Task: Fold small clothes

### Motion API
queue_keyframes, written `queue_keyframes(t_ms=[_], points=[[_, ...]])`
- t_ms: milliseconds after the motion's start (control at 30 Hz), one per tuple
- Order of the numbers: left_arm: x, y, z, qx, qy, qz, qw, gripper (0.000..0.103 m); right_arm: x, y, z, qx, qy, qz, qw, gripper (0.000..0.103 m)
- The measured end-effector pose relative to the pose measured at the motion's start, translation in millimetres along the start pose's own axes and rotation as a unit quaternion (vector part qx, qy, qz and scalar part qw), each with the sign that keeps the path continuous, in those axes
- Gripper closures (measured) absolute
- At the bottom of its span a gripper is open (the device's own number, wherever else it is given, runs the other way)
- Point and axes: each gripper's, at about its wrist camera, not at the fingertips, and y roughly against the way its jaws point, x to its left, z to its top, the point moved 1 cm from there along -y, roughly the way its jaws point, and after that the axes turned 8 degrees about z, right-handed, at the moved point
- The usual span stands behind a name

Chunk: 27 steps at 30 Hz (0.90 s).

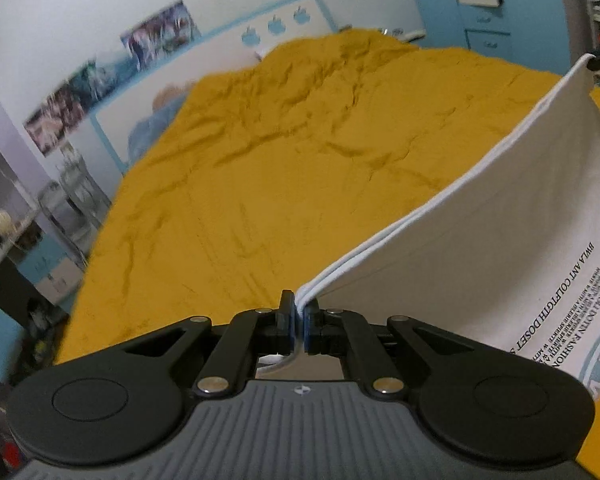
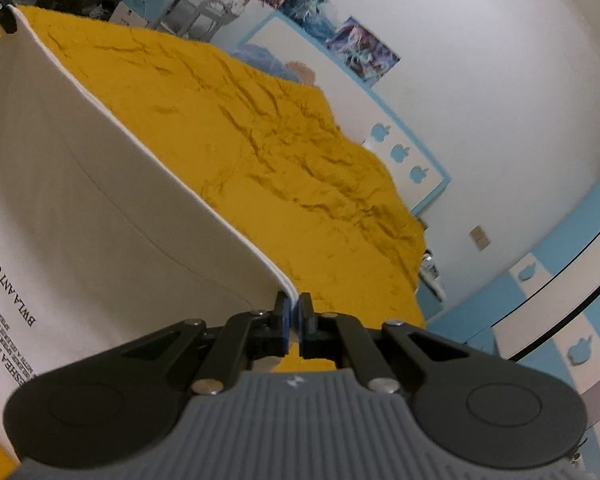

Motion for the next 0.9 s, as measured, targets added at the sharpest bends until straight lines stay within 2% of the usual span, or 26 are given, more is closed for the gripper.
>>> queue_keyframes(t_ms=[267, 333, 433, 533, 600, 667, 733, 767, 800, 833, 900], points=[[-7, -101, -14, 0.072, 0.038, -0.049, 0.9955, 0.098, 13, -127, -17, 0.068, -0.039, 0.052, 0.996, 0.103], [-8, -117, -21, 0.084, 0.049, -0.058, 0.9936, 0.097, 20, -154, -25, 0.084, -0.045, 0.063, 0.993, 0.103], [-8, -134, -30, 0.094, 0.063, -0.057, 0.9919, 0.087, 29, -184, -33, 0.100, -0.051, 0.075, 0.991, 0.103], [-5, -141, -36, 0.099, 0.079, -0.064, 0.9898, 0.084, 26, -210, -36, 0.105, -0.068, 0.081, 0.989, 0.103], [-2, -142, -36, 0.093, 0.085, -0.061, 0.9902, 0.079, 25, -220, -39, 0.106, -0.087, 0.080, 0.987, 0.100], [4, -139, -34, 0.081, 0.093, -0.049, 0.9912, 0.065, 22, -226, -41, 0.102, -0.108, 0.075, 0.986, 0.092], [15, -138, -31, 0.064, 0.111, -0.031, 0.9912, 0.057, 17, -225, -42, 0.090, -0.120, 0.051, 0.987, 0.075], [22, -136, -32, 0.059, 0.123, -0.018, 0.9905, 0.056, 13, -225, -42, 0.086, -0.130, 0.040, 0.987, 0.074], [33, -135, -31, 0.056, 0.145, -0.004, 0.9879, 0.056, 6, -223, -43, 0.081, -0.146, 0.041, 0.985, 0.074], [42, -132, -33, 0.056, 0.167, -0.005, 0.9843, 0.056, -2, -220, -46, 0.078, -0.172, 0.047, 0.981, 0.074], [60, -131, -40, 0.060, 0.228, -0.050, 0.9706, 0.054, -17, -216, -54, 0.070, -0.230, 0.067, 0.968, 0.074]])
